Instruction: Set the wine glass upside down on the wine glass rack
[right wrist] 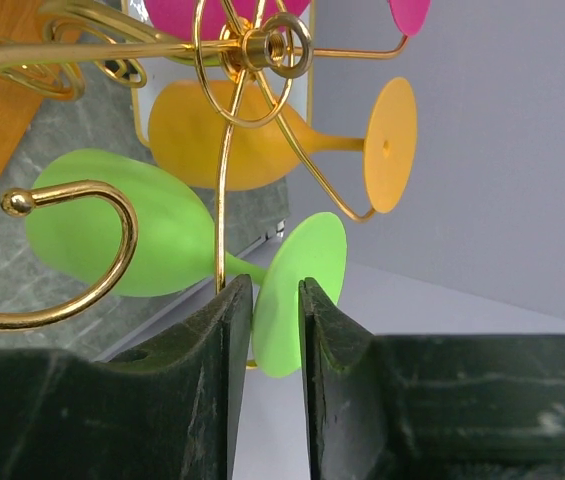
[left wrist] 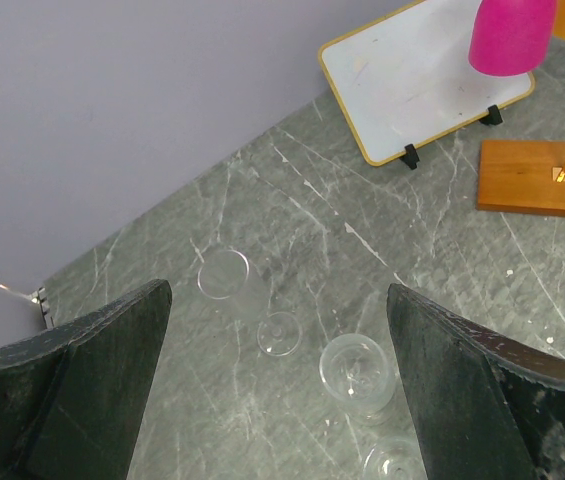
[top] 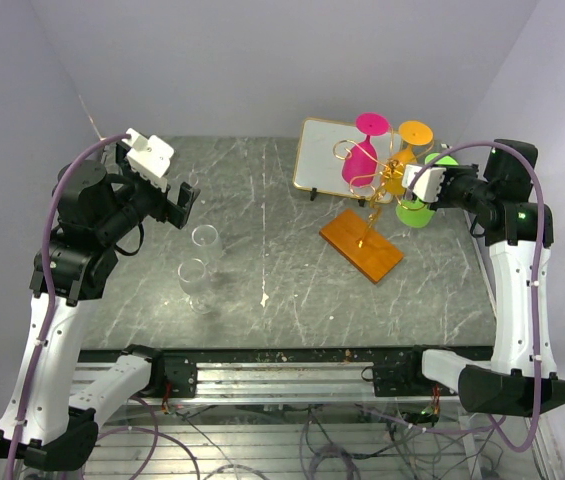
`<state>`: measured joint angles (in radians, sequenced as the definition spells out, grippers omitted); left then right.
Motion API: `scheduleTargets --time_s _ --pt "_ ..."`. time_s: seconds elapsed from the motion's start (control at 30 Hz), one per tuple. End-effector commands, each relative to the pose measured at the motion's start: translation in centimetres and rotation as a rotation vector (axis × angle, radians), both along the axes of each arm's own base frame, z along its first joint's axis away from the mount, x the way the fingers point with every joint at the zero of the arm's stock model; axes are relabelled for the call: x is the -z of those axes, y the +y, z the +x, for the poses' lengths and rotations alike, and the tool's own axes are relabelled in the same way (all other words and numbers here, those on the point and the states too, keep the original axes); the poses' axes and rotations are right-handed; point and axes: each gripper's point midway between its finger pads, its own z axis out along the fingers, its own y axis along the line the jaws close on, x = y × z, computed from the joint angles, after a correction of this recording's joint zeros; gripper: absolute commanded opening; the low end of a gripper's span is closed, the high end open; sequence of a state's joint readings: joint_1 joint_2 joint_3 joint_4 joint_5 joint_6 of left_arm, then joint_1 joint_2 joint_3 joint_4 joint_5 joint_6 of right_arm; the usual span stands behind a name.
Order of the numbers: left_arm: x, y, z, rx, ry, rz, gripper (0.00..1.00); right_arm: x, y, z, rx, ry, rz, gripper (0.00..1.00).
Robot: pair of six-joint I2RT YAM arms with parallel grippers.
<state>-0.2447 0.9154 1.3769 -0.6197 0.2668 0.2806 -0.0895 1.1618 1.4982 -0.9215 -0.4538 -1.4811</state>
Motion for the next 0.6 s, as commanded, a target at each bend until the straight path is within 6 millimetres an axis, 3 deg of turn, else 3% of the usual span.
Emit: scheduleTargets --time_s 0.0,0.57 --pt "-0.1 -0.1 -0.3 0.016 -0.007 0.000 1.00 -0.1 1.0 -0.8 -0.034 0.013 0.039 0.27" --pt "0.3 0.0 -0.4 0.018 -0.002 0.007 1.00 -1.6 2.6 -1.1 -0.082 -0.010 0.129 0.36"
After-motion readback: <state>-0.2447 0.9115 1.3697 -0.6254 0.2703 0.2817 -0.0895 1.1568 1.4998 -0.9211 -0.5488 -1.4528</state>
